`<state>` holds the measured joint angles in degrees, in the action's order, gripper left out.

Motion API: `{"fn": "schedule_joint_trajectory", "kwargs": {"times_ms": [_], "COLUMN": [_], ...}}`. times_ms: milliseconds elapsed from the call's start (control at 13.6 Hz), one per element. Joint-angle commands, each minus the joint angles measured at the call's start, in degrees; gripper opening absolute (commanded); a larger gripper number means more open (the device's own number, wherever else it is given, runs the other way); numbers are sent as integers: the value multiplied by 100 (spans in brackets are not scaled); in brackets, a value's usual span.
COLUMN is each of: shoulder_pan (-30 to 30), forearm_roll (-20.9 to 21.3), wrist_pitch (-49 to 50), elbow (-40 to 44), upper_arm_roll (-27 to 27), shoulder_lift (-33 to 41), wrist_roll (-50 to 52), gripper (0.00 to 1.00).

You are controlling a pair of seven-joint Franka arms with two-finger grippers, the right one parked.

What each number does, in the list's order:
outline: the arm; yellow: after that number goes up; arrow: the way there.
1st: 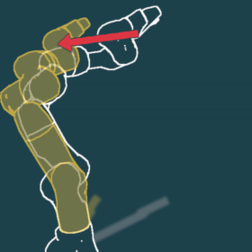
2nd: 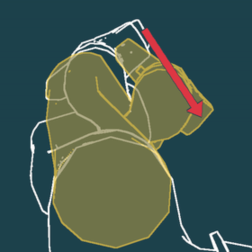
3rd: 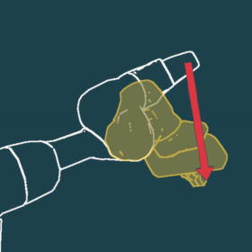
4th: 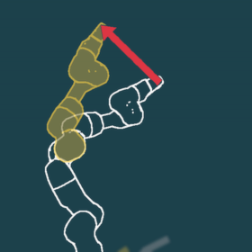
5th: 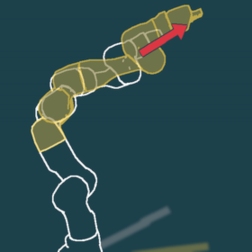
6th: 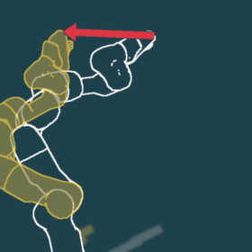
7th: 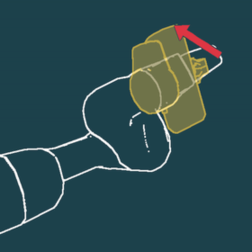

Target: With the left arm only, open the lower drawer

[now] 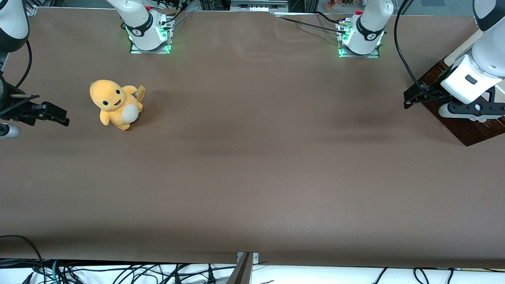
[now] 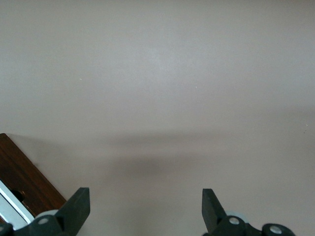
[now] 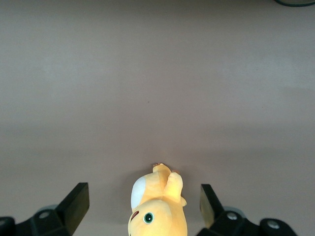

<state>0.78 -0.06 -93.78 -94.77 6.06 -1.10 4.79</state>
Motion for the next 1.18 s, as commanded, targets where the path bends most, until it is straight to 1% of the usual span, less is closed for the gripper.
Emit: {"fn": "schedule_joint_trajectory", "kwargs": {"times_ms": [0,441,1102], "shoulder_pan": [-7,-25,-25], "forearm_roll": [76,76,85], "wrist_pitch": [71,71,106], "elbow": [-24,134,143], "upper_arm_roll": [9,9,106], "shoulder_lift": [101,14,31], "wrist_roll": [-92,-75,-4], "gripper": [100,100,100]}}
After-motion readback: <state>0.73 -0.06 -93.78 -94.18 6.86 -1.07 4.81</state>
